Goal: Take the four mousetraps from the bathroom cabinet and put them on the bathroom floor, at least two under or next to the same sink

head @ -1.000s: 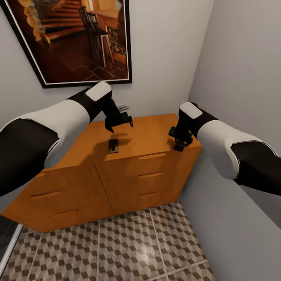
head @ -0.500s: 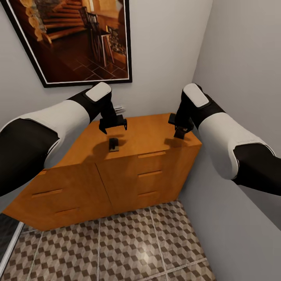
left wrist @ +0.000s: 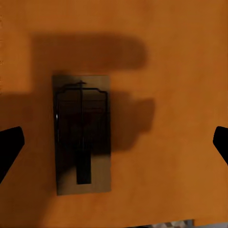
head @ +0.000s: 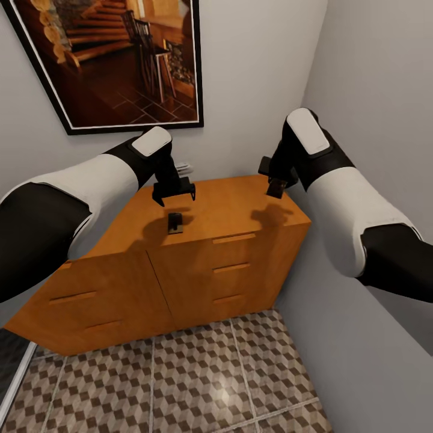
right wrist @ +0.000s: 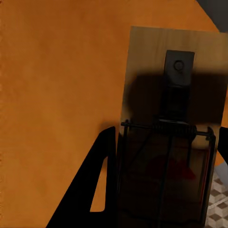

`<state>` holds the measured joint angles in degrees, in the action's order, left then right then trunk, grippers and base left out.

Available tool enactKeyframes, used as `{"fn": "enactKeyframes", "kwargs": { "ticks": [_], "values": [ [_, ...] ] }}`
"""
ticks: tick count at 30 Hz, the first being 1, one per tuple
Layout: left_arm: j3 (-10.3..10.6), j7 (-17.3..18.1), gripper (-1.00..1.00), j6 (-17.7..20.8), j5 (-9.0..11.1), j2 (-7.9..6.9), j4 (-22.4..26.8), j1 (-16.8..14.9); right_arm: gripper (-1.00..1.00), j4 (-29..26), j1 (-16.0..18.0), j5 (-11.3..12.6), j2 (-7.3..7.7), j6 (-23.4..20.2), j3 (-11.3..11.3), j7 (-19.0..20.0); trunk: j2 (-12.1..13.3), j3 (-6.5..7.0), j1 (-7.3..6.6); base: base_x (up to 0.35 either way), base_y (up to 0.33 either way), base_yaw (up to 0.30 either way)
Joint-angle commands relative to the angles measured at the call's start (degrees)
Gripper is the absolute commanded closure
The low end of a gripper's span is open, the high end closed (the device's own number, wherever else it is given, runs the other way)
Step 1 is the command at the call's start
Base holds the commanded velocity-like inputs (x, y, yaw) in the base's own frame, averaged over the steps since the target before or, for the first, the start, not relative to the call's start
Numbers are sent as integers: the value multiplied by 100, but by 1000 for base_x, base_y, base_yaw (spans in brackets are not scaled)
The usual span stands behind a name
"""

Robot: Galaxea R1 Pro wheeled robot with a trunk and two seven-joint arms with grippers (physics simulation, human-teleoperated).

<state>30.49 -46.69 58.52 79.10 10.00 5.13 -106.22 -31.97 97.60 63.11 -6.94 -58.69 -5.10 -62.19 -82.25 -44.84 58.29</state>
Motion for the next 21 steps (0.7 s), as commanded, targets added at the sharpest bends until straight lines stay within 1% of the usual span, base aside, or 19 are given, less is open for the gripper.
{"fn": "enactKeyframes", "kwargs": {
  "ticks": [1,4,6,9,12,16,21],
  "values": [
    [26,-64,-100,8,61,0,5,-4,100,-7,4,67,-22,-11,-25,-46,-2,-5,0,0,0,0],
    [27,-116,-100,4,61,0,0,-4,100,-9,4,71,-62,-11,-26,-47,-2,-5,0,0,0,0],
    [27,-235,-100,3,57,0,-16,-4,100,-10,4,75,-97,-11,-26,-50,-2,-5,0,0,0,0],
    [27,-597,-100,6,54,0,-31,-4,100,-10,4,77,-160,-11,-23,-50,-2,-5,0,0,0,0],
    [27,-800,-100,15,50,0,-33,-4,100,-11,4,78,-219,-12,-23,-52,-2,-5,0,0,0,0],
    [31,-850,-100,40,40,0,-25,-4,100,-11,4,76,-272,-11,-19,-55,-2,-5,0,0,0,0],
    [31,-731,-100,51,31,0,-21,-4,100,-11,4,74,-294,-13,-18,-60,-2,-5,0,0,0,0]
  ]
}}
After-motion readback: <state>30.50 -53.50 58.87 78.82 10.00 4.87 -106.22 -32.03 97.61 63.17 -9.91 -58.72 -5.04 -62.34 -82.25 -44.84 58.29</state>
